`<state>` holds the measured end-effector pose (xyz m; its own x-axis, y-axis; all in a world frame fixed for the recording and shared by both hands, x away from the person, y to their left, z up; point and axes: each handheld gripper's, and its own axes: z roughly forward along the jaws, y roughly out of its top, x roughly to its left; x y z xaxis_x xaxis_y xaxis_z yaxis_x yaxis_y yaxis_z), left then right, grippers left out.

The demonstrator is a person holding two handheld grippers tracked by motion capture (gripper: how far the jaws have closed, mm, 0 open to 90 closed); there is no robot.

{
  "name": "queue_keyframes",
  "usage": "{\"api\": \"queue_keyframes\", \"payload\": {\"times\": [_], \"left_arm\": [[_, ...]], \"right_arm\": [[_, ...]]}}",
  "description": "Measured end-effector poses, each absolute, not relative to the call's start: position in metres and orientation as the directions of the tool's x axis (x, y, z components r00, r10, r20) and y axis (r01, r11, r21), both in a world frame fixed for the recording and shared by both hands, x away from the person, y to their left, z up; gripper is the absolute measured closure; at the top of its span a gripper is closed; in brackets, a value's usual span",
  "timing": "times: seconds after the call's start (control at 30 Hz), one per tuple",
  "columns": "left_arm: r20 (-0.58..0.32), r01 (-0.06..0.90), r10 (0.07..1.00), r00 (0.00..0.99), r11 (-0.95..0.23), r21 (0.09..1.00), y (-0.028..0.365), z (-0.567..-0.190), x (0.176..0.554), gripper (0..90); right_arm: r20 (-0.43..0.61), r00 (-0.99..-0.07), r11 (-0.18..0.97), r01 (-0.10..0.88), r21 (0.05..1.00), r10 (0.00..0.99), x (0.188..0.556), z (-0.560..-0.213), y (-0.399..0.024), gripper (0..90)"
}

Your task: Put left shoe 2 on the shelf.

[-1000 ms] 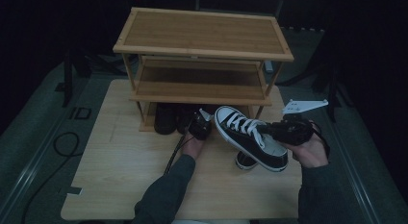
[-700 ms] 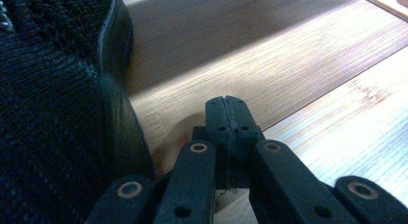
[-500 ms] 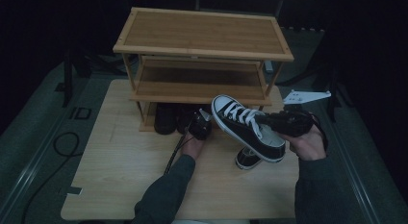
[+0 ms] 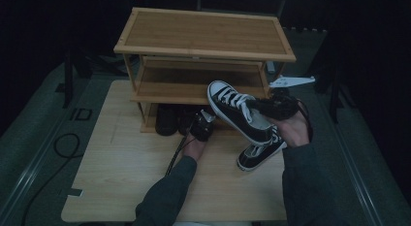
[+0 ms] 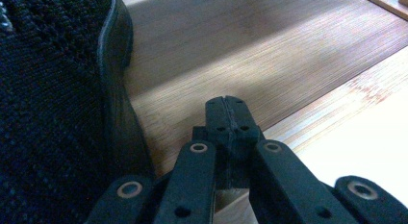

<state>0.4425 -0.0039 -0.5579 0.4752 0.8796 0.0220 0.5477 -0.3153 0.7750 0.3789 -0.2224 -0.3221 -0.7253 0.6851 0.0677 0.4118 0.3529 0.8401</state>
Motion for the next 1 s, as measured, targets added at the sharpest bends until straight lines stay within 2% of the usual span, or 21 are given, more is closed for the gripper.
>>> {"api": "queue_keyframes", "payload": {"times": [0.17,0.73,0.87,1.0], "left_arm": [[0.023,0.548,0.879,0.476,-0.317,0.775,-0.004,-0.558,0.442,89.8],[0.023,0.546,0.88,0.475,-0.315,0.776,-0.004,-0.558,0.443,89.9],[0.025,0.546,0.88,0.475,-0.317,0.775,-0.004,-0.558,0.442,89.9],[0.025,0.547,0.881,0.473,-0.316,0.775,-0.004,-0.558,0.442,89.9]], "right_arm": [[0.1,-0.714,0.324,0.432,0.842,0.693,0.395,-0.327,-0.214,87.1],[0.087,-0.636,0.274,0.447,0.852,0.767,0.424,-0.333,-0.18,86.8],[0.108,-0.633,0.292,0.494,0.819,0.767,0.428,-0.334,-0.183,82.9],[0.08,-0.627,0.31,0.486,0.817,0.775,0.426,-0.332,-0.181,79.5]]}}
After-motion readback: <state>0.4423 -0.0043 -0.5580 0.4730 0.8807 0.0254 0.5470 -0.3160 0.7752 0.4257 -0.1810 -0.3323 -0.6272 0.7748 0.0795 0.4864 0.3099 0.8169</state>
